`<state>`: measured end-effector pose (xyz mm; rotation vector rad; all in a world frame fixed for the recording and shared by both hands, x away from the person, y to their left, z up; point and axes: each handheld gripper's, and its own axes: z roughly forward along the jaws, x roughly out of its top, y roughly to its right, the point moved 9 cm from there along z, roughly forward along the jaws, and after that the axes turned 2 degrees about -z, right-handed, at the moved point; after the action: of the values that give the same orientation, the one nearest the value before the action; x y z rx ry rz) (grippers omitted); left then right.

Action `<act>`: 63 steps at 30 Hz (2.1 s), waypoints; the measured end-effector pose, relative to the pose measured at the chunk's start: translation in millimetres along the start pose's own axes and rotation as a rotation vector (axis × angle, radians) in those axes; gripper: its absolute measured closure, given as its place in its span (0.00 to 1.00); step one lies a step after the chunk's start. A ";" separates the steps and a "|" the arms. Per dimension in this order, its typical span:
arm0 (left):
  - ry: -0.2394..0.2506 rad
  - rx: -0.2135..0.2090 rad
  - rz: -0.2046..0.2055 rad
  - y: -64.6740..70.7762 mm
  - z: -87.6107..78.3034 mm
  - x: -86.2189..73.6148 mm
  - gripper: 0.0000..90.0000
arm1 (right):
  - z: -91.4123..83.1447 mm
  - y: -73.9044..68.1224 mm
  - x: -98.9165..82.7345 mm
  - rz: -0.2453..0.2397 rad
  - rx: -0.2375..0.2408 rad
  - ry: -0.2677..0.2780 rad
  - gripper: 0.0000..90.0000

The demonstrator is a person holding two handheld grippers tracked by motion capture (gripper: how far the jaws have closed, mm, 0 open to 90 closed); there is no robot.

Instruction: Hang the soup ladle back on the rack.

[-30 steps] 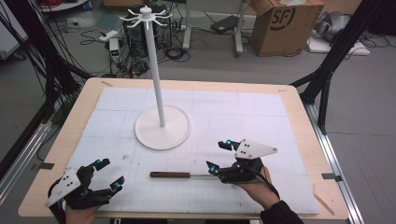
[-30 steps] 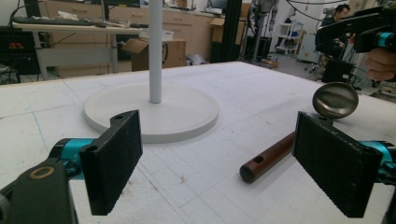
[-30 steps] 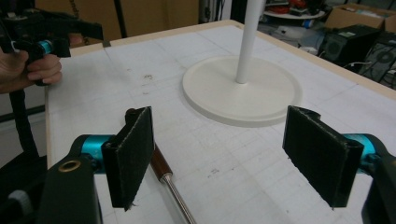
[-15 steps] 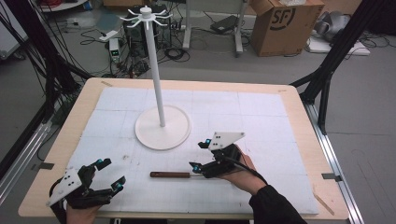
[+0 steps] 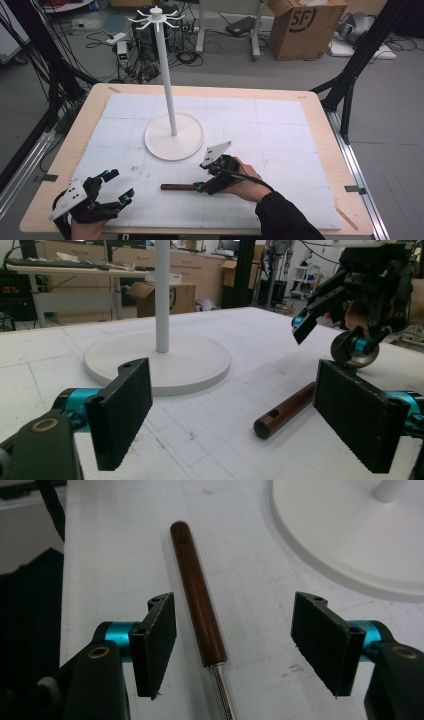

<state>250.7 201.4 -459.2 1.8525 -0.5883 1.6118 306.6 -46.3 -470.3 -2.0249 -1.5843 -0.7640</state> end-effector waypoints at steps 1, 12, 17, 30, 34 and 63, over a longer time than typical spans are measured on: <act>0.000 0.001 0.001 -0.2 -0.2 0.1 0.19 | 2.3 -0.8 -0.2 0.004 0.004 -0.008 0.39; 0.004 0.000 -0.001 -0.9 -1.0 0.5 0.19 | 18.4 -5.7 -5.3 -0.004 0.052 -0.084 0.41; 0.003 0.001 0.000 -1.0 -1.2 0.4 0.19 | 21.8 -7.9 -7.9 0.002 0.070 -0.105 0.42; 0.005 0.001 0.000 -1.1 -1.6 0.5 0.19 | 32.3 -11.2 -13.4 -0.004 0.110 -0.151 0.44; 0.005 0.002 -0.001 -1.4 -2.1 0.5 0.19 | 37.4 -13.8 -15.9 -0.011 0.115 -0.175 0.45; 0.002 0.002 0.003 -0.9 -2.1 0.5 0.19 | 42.1 -14.1 -20.2 -0.087 0.078 -0.279 0.55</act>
<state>249.9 203.5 -458.8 1.8521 -0.5889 1.6169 295.3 -30.0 -514.9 -2.0884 -1.8350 -0.4556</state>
